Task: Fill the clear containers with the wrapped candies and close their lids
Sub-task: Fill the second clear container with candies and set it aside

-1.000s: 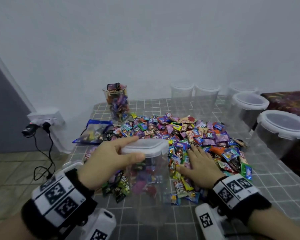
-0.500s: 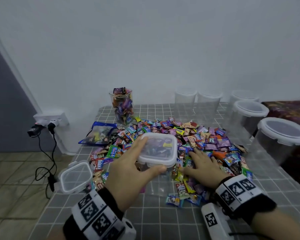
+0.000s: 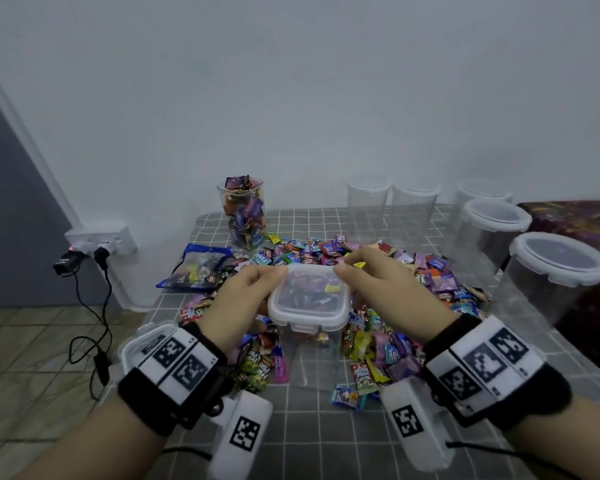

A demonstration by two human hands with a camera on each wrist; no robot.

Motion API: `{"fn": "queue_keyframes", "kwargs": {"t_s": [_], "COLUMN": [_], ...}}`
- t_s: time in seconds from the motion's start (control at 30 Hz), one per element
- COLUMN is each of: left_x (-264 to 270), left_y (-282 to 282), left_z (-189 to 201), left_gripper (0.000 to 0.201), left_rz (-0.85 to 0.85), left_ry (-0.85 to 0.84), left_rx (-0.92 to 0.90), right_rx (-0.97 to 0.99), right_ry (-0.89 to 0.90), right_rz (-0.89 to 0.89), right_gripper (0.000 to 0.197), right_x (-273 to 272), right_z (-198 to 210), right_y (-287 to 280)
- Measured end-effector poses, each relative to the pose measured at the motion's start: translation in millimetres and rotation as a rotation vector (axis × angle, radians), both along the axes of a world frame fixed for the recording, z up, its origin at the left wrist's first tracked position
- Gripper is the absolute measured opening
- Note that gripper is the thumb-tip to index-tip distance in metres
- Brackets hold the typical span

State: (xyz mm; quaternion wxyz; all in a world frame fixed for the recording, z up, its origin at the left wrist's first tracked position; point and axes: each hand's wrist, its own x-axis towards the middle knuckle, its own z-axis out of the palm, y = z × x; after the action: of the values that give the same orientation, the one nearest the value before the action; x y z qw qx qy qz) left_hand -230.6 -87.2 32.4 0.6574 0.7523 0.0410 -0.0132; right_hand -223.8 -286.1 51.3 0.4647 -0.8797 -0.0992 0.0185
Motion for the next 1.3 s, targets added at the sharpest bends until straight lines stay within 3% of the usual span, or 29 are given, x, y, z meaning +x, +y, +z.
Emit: {"fn": "queue_keyframes", "kwargs": {"t_s": [0.1, 0.27, 0.47, 0.67, 0.77, 0.83, 0.9, 1.03, 1.13, 1.3], "left_x": [6, 11, 15, 22, 25, 24, 20, 0, -14, -13], "left_y": [1, 1, 1, 1, -3, -6, -4, 14, 21, 16], "left_z": [-5, -6, -3, -6, -4, -2, -4, -11, -16, -16], "left_gripper": [0.021, 0.021, 0.017, 0.013, 0.009, 0.01, 0.025, 0.045, 0.056, 0.043], "left_rz": [-0.006, -0.079, -0.169, -0.153, -0.12, -0.108, -0.087, -0.01, -0.089, -0.155], "left_ry": [-0.015, 0.014, 0.134, 0.135, 0.109, 0.081, 0.016, -0.122, -0.039, 0.0], "left_rx": [-0.03, -0.101, -0.294, -0.324, -0.327, -0.3, -0.172, 0.112, 0.146, 0.069], "right_rx": [-0.033, 0.2, 0.283, 0.077, 0.1, 0.104, 0.092, 0.095, 0.167, 0.262], "right_ry": [0.043, 0.152, 0.202, 0.146, 0.166, 0.19, 0.203, 0.194, 0.257, 0.331], "right_rz": [0.002, -0.015, -0.024, 0.047, 0.13, 0.135, 0.122, 0.084, 0.087, 0.119], "right_gripper": [0.033, 0.026, 0.026, 0.023, 0.018, 0.022, 0.031, 0.024, 0.016, 0.006], "right_x": [3, 3, 6, 9, 9, 7, 7, 8, 8, 10], "right_z": [1, 1, -1, -2, 3, 9, 11, 8, 5, 1], "right_y": [4, 5, 7, 3, 6, 10, 11, 6, 4, 3]}}
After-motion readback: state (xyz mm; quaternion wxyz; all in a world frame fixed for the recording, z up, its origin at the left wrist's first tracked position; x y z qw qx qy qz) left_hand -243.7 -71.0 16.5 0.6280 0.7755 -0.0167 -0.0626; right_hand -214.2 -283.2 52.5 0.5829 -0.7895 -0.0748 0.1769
